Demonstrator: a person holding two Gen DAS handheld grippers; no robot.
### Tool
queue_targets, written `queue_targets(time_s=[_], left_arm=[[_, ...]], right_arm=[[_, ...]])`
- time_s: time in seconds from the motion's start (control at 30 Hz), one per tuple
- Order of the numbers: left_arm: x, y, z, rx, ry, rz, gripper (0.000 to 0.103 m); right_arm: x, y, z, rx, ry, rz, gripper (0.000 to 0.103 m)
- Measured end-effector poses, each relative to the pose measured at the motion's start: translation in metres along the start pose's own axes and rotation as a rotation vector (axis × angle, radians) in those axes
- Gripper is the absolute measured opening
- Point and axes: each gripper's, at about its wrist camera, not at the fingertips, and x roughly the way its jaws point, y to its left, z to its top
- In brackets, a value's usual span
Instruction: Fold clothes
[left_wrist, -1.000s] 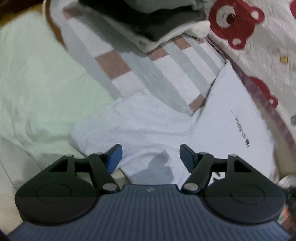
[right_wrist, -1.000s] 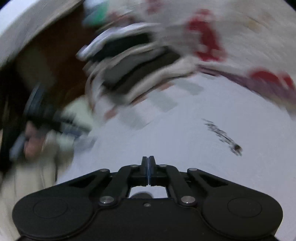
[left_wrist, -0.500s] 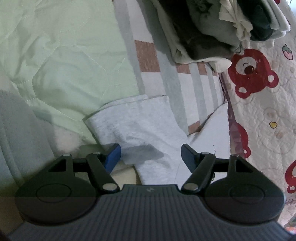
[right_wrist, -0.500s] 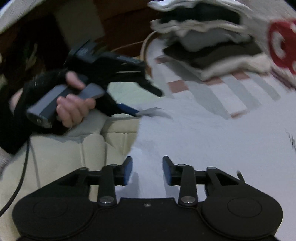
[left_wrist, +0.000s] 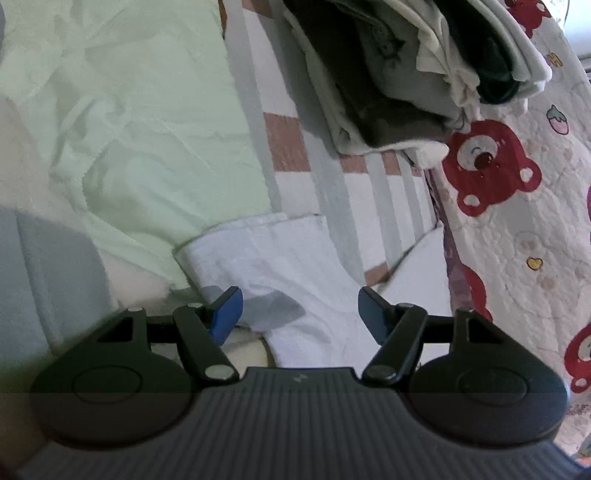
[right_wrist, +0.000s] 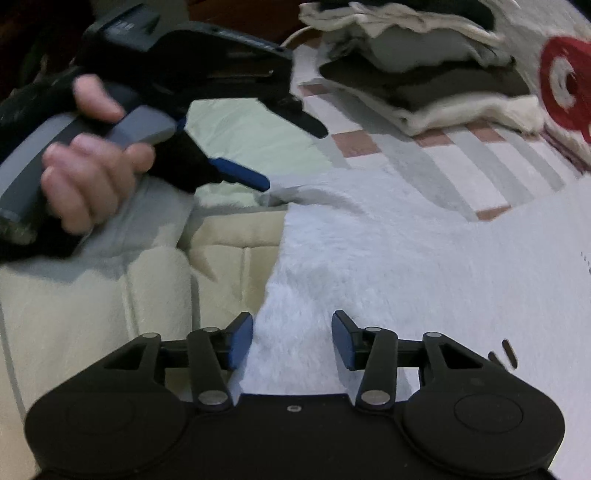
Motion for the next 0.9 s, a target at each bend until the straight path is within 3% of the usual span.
queue_targets(time_s=[0.03, 0.07, 0.1, 0.37, 0.47, 0.6, 0.73, 0.83, 0.9], left_arm=[[0.0, 0.0, 0.0, 0.001, -0.001, 0.005, 0.068], [0.001, 0.0, 0.0, 0.004, -0.006, 0.02, 0.068], [0.002, -0.001, 0.0, 0.007, -0.011, 0.034, 0.069], [0.006, -0.011, 0.0, 0.09, -0.07, 0.195, 0.07], [0.017, -0.017, 0.002, 0.144, -0.037, 0.234, 0.079], [0.039, -0.021, 0.002, 0.194, 0.042, 0.28, 0.084], [0.051, -0.019, 0.003, 0.193, 0.064, 0.286, 0.088], [0.043, -0.016, 0.004, 0.165, 0.016, 0.223, 0.081], [0.038, -0.014, 0.005, 0.159, -0.002, 0.168, 0.047]], right_arm=[[-0.001, 0.001, -0.001, -0.001, -0.013, -0.001, 0.049], [-0.002, 0.002, -0.002, -0.001, -0.026, 0.002, 0.017], [-0.003, 0.0, -0.003, 0.011, -0.035, 0.016, 0.004], [-0.026, -0.041, -0.032, 0.287, -0.103, 0.124, 0.005], [-0.026, -0.051, -0.046, 0.355, -0.115, 0.177, 0.005], [-0.023, -0.04, -0.045, 0.298, -0.122, 0.158, 0.005], [-0.024, -0.039, -0.047, 0.292, -0.144, 0.178, 0.006], [-0.025, -0.041, -0.049, 0.302, -0.16, 0.19, 0.006], [-0.025, -0.038, -0.049, 0.281, -0.162, 0.175, 0.006]])
